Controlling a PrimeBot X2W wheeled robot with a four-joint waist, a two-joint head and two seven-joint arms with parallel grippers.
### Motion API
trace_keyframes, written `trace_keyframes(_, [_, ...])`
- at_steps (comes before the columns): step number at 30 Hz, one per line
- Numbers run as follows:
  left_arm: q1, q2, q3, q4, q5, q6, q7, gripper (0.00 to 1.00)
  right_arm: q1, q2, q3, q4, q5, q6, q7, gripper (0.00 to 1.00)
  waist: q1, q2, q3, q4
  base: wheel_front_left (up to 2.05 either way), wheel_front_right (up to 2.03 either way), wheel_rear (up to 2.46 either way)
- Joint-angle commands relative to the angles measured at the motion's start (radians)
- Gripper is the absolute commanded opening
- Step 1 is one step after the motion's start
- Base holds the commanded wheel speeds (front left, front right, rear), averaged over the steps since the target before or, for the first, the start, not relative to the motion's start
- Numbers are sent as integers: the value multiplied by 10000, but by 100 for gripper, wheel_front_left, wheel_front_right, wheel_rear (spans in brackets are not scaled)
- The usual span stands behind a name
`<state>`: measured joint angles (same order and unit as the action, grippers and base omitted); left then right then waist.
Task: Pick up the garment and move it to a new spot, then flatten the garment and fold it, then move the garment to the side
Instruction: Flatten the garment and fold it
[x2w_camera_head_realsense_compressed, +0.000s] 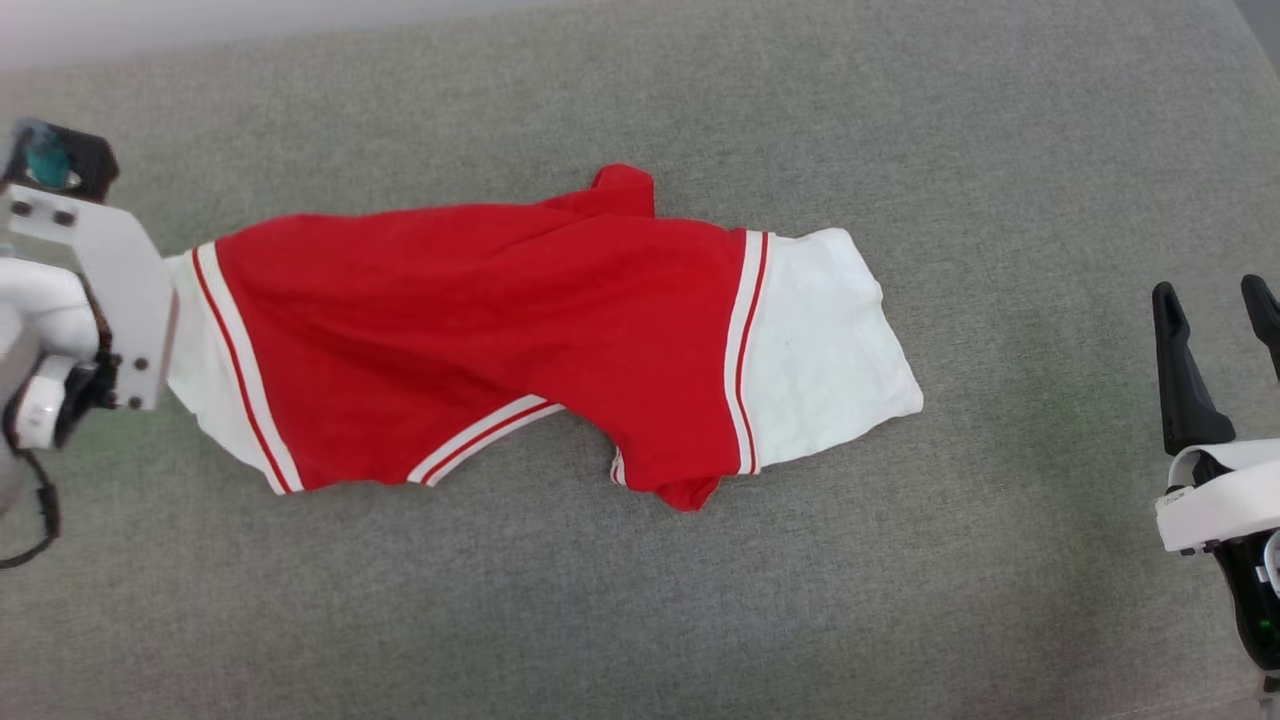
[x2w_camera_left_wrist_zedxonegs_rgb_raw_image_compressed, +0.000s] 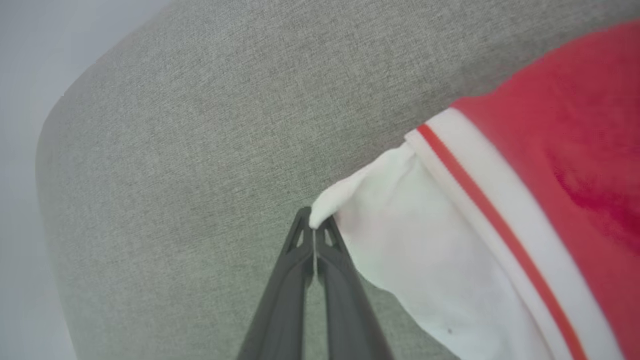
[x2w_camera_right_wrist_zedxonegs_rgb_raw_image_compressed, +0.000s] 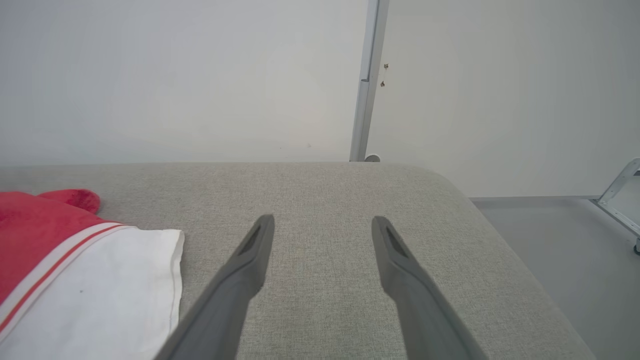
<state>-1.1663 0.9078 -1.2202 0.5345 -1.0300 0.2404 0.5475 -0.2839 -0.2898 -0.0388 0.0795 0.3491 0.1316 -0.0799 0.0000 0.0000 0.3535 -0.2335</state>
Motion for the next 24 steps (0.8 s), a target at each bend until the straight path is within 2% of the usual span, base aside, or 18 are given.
trace_keyframes(1, [150, -81, 103, 155, -134, 58, -145, 0, -42, -31, 39, -58, -83, -18, 30, 100, 0, 0, 1, 11, 0, 0, 0])
trace_keyframes(2, [207, -152, 141, 264, -140, 57, -311, 15, -52, -29, 62, -76, -88, -18, 57, 100, 0, 0, -5, 19, 0, 0, 0])
trace_keyframes(4, [287, -299, 225, 470, -216, 10, -653, 71, -51, -61, 130, -93, -91, -18, 147, 100, 0, 0, -41, 66, 0, 0, 0])
trace_keyframes(5, [323, -358, 275, 538, -240, -17, -860, 92, -48, -90, 202, -77, -75, -18, 210, 100, 0, 0, -68, 99, 0, 0, 0])
trace_keyframes(6, [337, -415, 349, 605, -236, -30, -1107, 100, -29, -140, 315, -39, -70, -18, 326, 100, 0, 0, -103, 148, 0, 0, 0])
trace_keyframes(9, [363, -526, 557, 623, -288, -27, -1713, 100, -31, -323, 626, 22, -46, -18, 609, 100, 0, 0, -166, 267, 0, 0, 0])
trace_keyframes(13, [692, -947, 999, 292, -416, -68, -3356, 100, -226, -987, 1369, 152, 122, -18, 1433, 100, 0, 0, -322, 707, 0, 0, 0])
trace_keyframes(19, [1791, -1790, 1418, -431, -397, 322, -6027, 100, -649, -2332, 2956, 518, 793, -17, 3321, 100, 0, 0, -544, 1695, 0, 0, 0])
trace_keyframes(22, [2524, -2227, 1683, -841, -415, 680, -7417, 100, -1052, -2986, 3757, 712, 1390, -18, 4392, 100, 0, 0, -561, 2178, 0, 0, 0])
trace_keyframes(24, [3034, -2486, 1870, -1180, -238, 942, -7928, 100, -1369, -3379, 4108, 834, 1697, -18, 4921, 100, 0, 0, -543, 2490, 0, 0, 0])
